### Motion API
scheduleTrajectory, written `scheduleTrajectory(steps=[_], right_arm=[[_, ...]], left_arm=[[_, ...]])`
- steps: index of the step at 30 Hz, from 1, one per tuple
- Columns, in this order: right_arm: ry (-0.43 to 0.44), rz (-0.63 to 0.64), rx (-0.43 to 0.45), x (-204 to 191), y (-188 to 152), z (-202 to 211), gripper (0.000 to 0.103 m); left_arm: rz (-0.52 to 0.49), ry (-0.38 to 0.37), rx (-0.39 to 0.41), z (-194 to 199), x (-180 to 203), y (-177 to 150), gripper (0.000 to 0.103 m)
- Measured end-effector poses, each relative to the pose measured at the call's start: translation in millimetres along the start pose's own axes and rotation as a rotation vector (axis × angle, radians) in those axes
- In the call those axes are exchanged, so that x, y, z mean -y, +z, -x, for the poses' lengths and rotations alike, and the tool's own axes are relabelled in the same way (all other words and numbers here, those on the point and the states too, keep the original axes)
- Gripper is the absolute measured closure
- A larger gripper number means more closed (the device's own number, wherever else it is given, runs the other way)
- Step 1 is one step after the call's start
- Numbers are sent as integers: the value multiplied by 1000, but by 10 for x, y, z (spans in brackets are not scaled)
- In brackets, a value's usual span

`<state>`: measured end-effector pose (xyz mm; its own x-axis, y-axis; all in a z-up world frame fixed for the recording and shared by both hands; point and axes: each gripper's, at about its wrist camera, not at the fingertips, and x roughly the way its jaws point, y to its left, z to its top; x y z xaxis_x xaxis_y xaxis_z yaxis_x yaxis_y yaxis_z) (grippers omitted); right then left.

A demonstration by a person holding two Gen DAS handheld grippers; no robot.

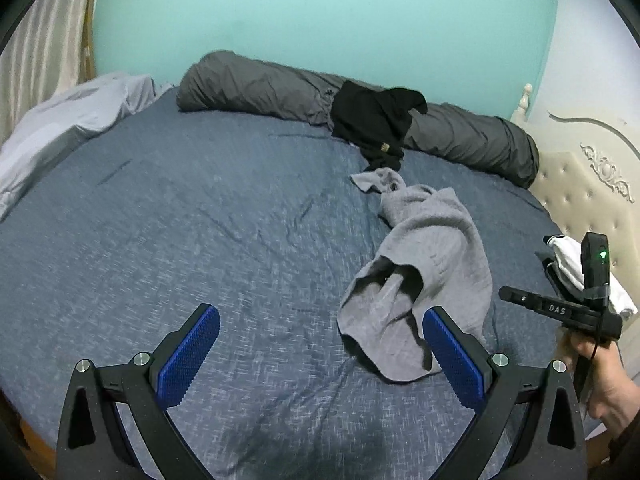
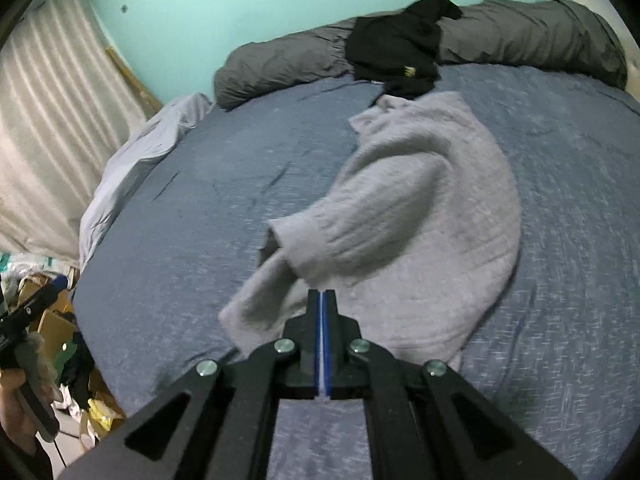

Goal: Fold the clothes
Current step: 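Grasp the sweatshirt hem with the left gripper while the right gripper holds a sleeve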

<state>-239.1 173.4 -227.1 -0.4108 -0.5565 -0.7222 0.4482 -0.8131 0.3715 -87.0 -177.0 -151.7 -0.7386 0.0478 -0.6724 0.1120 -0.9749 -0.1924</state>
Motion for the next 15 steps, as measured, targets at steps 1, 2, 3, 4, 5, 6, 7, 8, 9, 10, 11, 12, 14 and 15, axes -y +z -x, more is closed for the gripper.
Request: scheduleTrajectory(steps=[1, 2, 3, 4, 5, 6, 7, 8, 9, 10, 11, 12, 14, 15], right_arm=[[-10, -8, -2, 61, -1, -23, 102], [-21, -15, -4, 122, -1, -45, 102], [-35, -26, -4, 184, -4, -68, 102], [-48, -39, -4, 241, -8, -87, 101], [-63, -57, -2, 304, -9, -102, 98], [-79, -77, 0, 370, -9, -115, 94], [-84, -93, 1, 425, -15, -117, 84], [-85, -108, 2, 476, -24, -115, 75], [-83, -114, 4, 517, -31, -98, 71], [-79, -116, 6, 555, -38, -76, 68], [-76, -119, 8, 592, -44, -54, 68], [-73, -122, 10, 630, -51, -32, 68], [-66, -127, 14, 705, -64, 12, 64], [-63, -130, 16, 742, -71, 34, 63]], left_arm=[[-3, -7, -9, -88, 9, -5, 0], [-3, -16, -19, -190, 34, -4, 0], [-4, -24, -30, -297, 62, -1, 0], [-4, -33, -40, -404, 91, 2, 0], [-5, -42, -51, -511, 119, 5, 0], [-4, -52, -60, -613, 161, 13, 0], [-4, -63, -70, -714, 207, 22, 0], [-7, -72, -81, -818, 264, 27, 0], [-12, -81, -92, -923, 324, 30, 0], [-16, -90, -104, -1028, 385, 34, 0], [-17, -107, -118, -1129, 446, 33, 0], [-17, -125, -133, -1230, 506, 32, 0], [-16, -148, -158, -1422, 620, 27, 0], [-15, -149, -167, -1511, 670, 24, 0]])
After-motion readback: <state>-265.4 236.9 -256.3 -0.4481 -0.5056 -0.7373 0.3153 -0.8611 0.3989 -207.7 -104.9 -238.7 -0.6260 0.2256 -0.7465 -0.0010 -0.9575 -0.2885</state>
